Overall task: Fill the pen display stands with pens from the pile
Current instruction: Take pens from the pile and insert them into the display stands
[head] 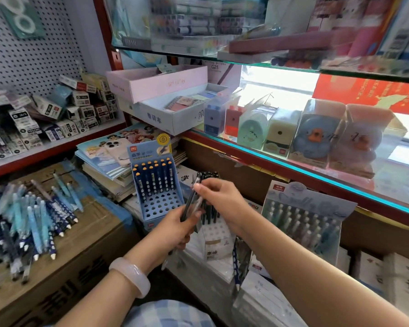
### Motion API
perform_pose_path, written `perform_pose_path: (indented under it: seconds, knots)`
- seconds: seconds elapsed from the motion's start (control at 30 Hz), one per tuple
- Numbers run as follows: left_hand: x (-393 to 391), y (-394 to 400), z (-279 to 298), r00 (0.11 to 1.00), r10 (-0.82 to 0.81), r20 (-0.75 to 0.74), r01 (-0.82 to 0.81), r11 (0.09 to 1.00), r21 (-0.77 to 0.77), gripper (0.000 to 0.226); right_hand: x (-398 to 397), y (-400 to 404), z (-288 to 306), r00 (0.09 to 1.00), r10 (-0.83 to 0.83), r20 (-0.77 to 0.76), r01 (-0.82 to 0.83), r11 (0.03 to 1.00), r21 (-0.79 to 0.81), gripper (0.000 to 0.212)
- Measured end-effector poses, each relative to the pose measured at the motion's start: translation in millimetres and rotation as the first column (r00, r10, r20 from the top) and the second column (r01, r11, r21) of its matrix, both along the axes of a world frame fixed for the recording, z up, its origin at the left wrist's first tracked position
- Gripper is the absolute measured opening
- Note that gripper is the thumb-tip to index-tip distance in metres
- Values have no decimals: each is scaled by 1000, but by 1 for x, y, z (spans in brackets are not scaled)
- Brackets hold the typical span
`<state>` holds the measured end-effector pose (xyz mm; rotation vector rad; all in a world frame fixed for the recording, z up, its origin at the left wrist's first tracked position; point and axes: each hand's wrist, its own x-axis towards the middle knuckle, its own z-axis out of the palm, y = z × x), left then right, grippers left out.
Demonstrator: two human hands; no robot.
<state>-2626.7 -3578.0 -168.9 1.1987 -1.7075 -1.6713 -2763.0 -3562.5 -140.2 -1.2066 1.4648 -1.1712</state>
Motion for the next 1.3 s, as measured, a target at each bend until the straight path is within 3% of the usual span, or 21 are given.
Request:
perform_pose_path:
  seconds: [0.17,0.3,0.37,0.43,0.77,1.3]
  knots:
    - [19,-5,-16,980,-31,196,20,998,58,16,-37,4,22,953,-257,162,280,949,-147,11]
    - [23,-11,-20,985,142,95,-157,972,174,19,-58,6,11,877,-408,-253,332,896,-295,5]
    - [21,-11,-18,977,187,99,-198,974,111,23,-60,8,-4,809,-389,-441,293,917,-271,4]
    - [20,-10,-16,974,201,104,-206,978,42,24,-58,10,-21,781,-347,-519,263,937,-231,5]
    - [25,-9,-16,980,159,117,-160,987,-2,20,-45,-2,-49,773,-294,-562,248,956,-158,11]
    - [17,-5,-19,984,101,150,-102,995,2,20,-42,0,-46,756,-286,-588,216,958,-189,12]
